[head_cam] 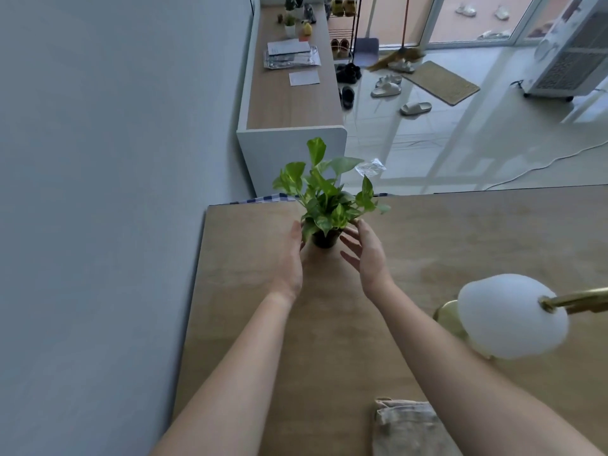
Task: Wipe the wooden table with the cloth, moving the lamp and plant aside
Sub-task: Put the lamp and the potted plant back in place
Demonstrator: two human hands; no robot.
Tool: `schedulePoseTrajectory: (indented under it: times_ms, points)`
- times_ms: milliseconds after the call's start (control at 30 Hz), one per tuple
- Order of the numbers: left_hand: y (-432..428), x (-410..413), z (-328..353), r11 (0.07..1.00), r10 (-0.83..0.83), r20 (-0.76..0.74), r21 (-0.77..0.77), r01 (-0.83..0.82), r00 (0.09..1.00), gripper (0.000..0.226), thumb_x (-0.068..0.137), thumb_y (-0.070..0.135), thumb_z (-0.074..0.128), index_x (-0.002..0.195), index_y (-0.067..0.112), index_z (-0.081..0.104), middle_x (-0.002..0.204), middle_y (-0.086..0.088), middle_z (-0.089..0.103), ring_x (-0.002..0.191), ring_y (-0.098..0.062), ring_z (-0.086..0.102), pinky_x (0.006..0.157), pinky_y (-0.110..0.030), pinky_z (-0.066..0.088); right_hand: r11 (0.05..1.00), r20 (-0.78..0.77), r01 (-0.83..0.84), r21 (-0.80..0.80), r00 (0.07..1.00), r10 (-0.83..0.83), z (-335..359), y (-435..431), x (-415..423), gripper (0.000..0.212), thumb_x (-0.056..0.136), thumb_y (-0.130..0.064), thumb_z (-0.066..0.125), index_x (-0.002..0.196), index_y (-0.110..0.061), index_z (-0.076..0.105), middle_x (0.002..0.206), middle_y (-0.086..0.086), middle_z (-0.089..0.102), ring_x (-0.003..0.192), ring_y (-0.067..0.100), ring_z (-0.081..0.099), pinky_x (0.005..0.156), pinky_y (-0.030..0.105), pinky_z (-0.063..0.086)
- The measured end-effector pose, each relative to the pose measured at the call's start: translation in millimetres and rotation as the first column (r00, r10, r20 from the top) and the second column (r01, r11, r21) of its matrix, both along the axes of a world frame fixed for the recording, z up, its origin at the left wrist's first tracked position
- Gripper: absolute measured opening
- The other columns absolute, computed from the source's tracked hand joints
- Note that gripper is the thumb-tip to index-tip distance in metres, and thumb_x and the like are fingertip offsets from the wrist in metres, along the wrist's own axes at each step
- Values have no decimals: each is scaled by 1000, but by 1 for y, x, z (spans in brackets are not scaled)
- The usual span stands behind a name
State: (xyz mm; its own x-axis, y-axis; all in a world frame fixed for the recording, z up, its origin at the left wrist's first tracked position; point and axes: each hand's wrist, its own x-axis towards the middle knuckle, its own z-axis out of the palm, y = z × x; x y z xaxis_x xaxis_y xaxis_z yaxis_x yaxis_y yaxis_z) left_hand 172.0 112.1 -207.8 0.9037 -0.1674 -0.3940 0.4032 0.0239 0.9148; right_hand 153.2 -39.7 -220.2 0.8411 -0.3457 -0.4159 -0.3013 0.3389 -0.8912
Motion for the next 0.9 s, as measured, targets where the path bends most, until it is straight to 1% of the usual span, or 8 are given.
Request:
schedulePoseTrajectory:
  times_ms: [133,267,333,433,533,633,767,900]
  points:
    - [1,-5,4,999,-35,30,-25,36,999,72,94,83,35,152,45,54,156,21,54,148,-3,43,131,-50,26,1000,-10,-27,2,1000,27,-5,-3,-3,42,112,-45,43,144,-26,62,138,-1,68,129,15,64,116,48,46]
    - [3,-11,12,998,-37,30,-40,38,999,65,94,81,35,145,48,58,147,28,60,141,8,46,129,-47,28,997,14,-67,-24,998,67,-3,-4,-8,46,111,-47,45,149,-25,58,141,0,65,135,15,59,122,45,40]
    - [4,-15,14,999,-28,29,-42,29,999,69,95,81,34,150,46,55,150,26,59,143,6,46,126,-45,30,993,43,-99,-59,994,101,2,-4,-12,45,110,-47,45,147,-26,60,139,-1,65,134,14,59,119,40,43]
    - [6,-23,18,997,-13,10,-74,14,1000,72,95,81,32,153,42,54,148,23,61,138,6,49,125,-45,31,988,68,-136,-77,988,141,9,-3,-18,45,113,-45,41,148,-25,59,142,-6,63,134,15,59,118,44,45]
    - [10,-33,25,993,18,-37,-116,-22,999,74,91,83,33,148,42,57,143,19,62,142,-7,49,129,-50,28,983,65,-168,-69,983,173,12,-3,-29,49,111,-50,42,150,-26,58,145,-7,63,133,17,61,118,48,46]
    - [13,-46,31,988,36,-52,-149,-43,998,81,90,83,35,154,37,54,146,14,63,145,-14,52,129,-51,29,977,79,-204,-58,975,208,16,-1,-44,52,109,-55,42,151,-28,57,144,-5,65,134,13,61,119,45,45]
    - [17,-64,32,987,36,-53,-158,-44,998,86,90,90,38,157,39,49,151,16,59,146,-13,51,126,-53,32,972,95,-232,-42,967,235,21,1,-65,64,100,-67,48,151,-29,58,146,-4,65,135,11,61,119,42,45]
    - [18,-84,32,985,46,-72,-165,-57,996,80,91,90,37,154,42,51,154,12,59,145,-10,51,124,-58,34,972,90,-234,-12,968,235,21,-1,-87,60,100,-67,51,147,-31,61,144,-2,66,134,12,62,118,44,46]
